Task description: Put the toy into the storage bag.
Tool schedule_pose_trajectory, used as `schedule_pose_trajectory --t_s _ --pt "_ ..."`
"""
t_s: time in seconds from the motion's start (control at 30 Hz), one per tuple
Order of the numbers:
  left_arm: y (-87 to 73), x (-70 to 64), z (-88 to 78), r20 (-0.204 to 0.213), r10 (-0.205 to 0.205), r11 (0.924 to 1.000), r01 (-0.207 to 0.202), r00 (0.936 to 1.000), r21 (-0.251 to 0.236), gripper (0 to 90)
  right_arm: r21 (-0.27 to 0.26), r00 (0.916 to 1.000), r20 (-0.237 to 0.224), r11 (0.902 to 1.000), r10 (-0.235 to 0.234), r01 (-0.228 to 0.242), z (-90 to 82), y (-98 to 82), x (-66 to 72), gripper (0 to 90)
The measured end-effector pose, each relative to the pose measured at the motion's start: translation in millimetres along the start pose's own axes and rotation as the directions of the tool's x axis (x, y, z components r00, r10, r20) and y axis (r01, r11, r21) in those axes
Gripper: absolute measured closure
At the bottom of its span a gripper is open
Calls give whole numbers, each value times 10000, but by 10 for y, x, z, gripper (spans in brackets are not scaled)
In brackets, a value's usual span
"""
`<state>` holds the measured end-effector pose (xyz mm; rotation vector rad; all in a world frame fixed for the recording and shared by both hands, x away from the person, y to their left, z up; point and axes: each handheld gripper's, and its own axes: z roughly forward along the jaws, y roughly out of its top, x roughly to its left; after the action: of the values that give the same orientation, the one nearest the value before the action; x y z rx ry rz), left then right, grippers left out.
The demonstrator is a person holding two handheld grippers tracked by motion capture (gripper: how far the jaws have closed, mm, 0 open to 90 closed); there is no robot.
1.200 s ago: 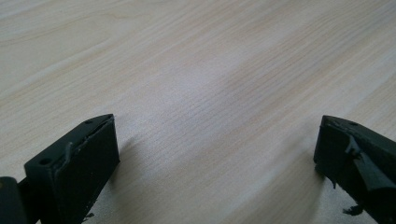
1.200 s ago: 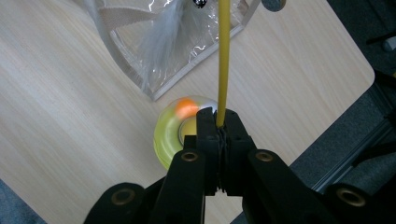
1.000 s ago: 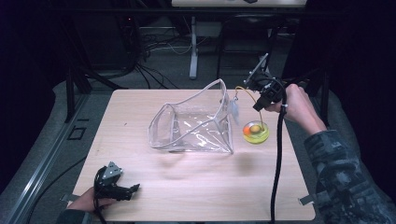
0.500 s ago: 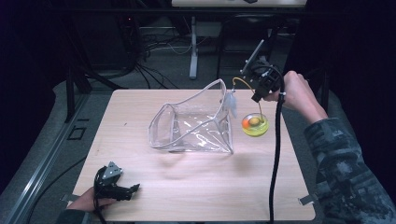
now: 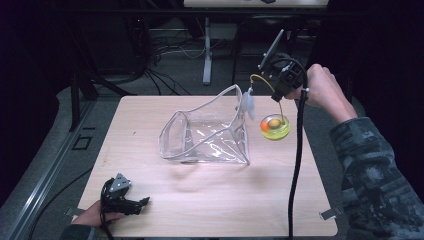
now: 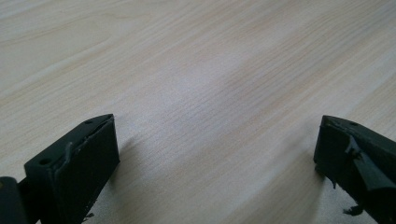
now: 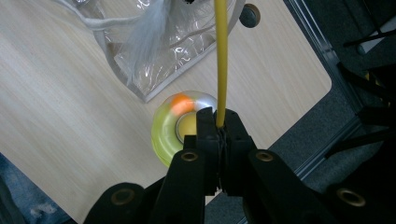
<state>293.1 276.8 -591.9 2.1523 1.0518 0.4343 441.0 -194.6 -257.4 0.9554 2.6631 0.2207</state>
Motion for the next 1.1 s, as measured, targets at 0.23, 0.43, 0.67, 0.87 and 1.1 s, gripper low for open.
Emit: schedule_pose_trajectory --t_s 0.23,0.43,0.67,0.87,1.1 --pt "0 0 0 0 1 10000 -1 10000 -1 0 -85 9999 106 9999 -65 66 -141 50 -7 884" --pt "0 1 0 2 15 10000 -15 10000 4 0 -88 9996 204 9998 -176 178 -253 124 1 884" --pt "0 0 0 0 0 10000 0 10000 0 0 -321 9994 291 9993 -205 214 -341 205 23 884" --pt "0 0 0 -1 2 10000 -2 10000 -1 0 -518 9986 438 9981 -309 332 -425 293 55 884" --pt "0 1 0 4 11 10000 -11 10000 -1 0 -793 9979 570 9962 -323 368 -527 392 109 884"
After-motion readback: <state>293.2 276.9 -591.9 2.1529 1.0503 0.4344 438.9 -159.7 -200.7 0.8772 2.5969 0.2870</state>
